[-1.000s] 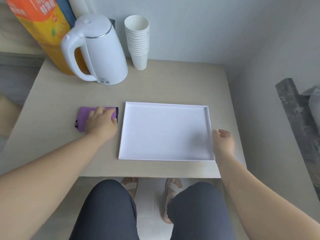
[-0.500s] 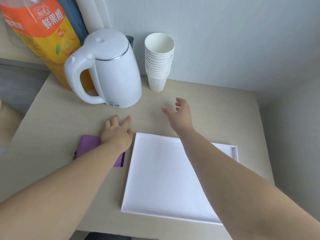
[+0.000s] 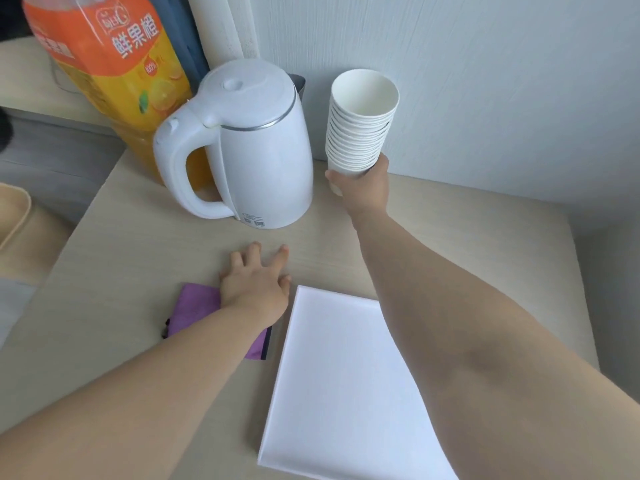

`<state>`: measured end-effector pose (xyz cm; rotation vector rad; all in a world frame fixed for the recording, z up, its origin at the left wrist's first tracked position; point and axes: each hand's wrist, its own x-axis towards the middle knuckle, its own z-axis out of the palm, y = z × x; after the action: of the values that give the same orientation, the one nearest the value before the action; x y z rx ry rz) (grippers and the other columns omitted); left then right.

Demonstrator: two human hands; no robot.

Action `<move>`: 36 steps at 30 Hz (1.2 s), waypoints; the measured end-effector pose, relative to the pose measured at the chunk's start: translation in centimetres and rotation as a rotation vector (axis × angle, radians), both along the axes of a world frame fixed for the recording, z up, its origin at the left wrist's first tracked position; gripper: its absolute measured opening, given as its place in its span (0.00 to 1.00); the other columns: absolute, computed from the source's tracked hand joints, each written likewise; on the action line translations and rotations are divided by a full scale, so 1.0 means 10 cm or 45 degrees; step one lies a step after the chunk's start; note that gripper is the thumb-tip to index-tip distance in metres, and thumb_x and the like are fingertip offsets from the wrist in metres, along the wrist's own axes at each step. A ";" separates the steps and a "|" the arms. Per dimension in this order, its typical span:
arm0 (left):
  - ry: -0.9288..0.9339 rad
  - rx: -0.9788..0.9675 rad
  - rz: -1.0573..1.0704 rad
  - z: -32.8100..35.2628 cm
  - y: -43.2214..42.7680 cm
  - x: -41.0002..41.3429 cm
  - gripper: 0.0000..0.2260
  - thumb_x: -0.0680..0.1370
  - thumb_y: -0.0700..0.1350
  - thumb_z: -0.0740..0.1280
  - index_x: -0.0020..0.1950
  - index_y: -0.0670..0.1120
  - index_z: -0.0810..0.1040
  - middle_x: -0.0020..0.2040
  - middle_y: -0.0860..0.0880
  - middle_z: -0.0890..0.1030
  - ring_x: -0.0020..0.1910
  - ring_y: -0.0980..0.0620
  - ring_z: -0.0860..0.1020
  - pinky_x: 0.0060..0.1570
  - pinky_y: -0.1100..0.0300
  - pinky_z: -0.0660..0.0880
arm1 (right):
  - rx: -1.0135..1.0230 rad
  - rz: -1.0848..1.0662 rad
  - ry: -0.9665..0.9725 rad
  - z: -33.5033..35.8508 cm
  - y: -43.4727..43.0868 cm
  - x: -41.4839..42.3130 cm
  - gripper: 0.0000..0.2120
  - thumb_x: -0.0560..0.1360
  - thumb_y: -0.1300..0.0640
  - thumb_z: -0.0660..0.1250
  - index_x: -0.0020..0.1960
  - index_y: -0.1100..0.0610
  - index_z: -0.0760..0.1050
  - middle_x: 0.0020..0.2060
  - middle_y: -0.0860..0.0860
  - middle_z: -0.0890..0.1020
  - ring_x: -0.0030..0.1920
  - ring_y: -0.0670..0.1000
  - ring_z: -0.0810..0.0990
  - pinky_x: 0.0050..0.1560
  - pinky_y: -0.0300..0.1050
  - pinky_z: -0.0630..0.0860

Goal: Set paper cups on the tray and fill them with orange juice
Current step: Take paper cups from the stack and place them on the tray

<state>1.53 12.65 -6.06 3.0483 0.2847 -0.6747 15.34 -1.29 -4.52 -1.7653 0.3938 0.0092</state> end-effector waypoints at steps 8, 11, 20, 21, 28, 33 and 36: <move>0.123 -0.064 -0.041 0.11 0.07 0.08 0.24 0.82 0.56 0.51 0.78 0.61 0.49 0.75 0.47 0.54 0.70 0.41 0.56 0.65 0.50 0.65 | 0.035 -0.002 -0.004 0.24 -0.28 -0.74 0.32 0.64 0.60 0.77 0.63 0.52 0.65 0.53 0.45 0.77 0.53 0.46 0.77 0.52 0.44 0.76; 0.205 -0.393 0.038 0.24 0.22 0.10 0.23 0.83 0.51 0.54 0.78 0.58 0.55 0.78 0.47 0.51 0.74 0.41 0.52 0.72 0.52 0.55 | 0.058 -0.003 -0.006 0.45 -0.44 -1.21 0.32 0.65 0.61 0.78 0.63 0.53 0.65 0.53 0.45 0.77 0.51 0.42 0.77 0.51 0.41 0.77; -0.046 -1.685 0.242 1.10 -0.14 -0.69 0.43 0.66 0.52 0.77 0.76 0.54 0.58 0.70 0.55 0.68 0.69 0.55 0.69 0.64 0.60 0.67 | 0.148 0.076 -0.004 0.88 -0.39 -2.31 0.31 0.66 0.61 0.77 0.64 0.55 0.66 0.53 0.45 0.77 0.47 0.36 0.78 0.36 0.30 0.75; -0.072 -1.759 0.241 1.20 -0.20 -0.75 0.47 0.61 0.54 0.78 0.76 0.53 0.58 0.70 0.55 0.68 0.67 0.56 0.70 0.63 0.59 0.70 | 0.157 0.114 -0.011 0.95 -0.34 -2.38 0.30 0.67 0.60 0.77 0.63 0.54 0.66 0.51 0.43 0.77 0.45 0.35 0.78 0.37 0.31 0.75; -0.451 -1.919 0.206 1.54 -0.30 -1.16 0.46 0.54 0.48 0.82 0.67 0.43 0.66 0.62 0.47 0.79 0.61 0.52 0.78 0.60 0.48 0.76 | 0.070 0.197 -0.098 1.32 -0.09 -2.86 0.36 0.58 0.46 0.74 0.64 0.50 0.66 0.54 0.45 0.78 0.53 0.48 0.80 0.50 0.54 0.81; -0.571 -1.938 0.220 1.67 -0.28 -1.46 0.43 0.56 0.47 0.80 0.67 0.44 0.67 0.61 0.48 0.80 0.61 0.52 0.78 0.57 0.51 0.77 | -0.012 0.216 -0.146 1.45 -0.08 -3.15 0.33 0.59 0.47 0.74 0.61 0.45 0.65 0.52 0.44 0.79 0.52 0.50 0.80 0.48 0.54 0.81; -0.597 -1.979 0.239 1.75 -0.27 -1.58 0.41 0.57 0.46 0.80 0.67 0.42 0.68 0.59 0.47 0.81 0.59 0.52 0.80 0.50 0.56 0.79 | -0.053 0.226 -0.169 1.53 -0.07 -3.27 0.31 0.61 0.48 0.74 0.61 0.45 0.65 0.51 0.42 0.79 0.52 0.49 0.80 0.47 0.52 0.81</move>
<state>-14.24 9.92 11.43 1.5525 -0.0139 -0.0142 -17.41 -1.98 10.80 -1.8256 0.1417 0.0098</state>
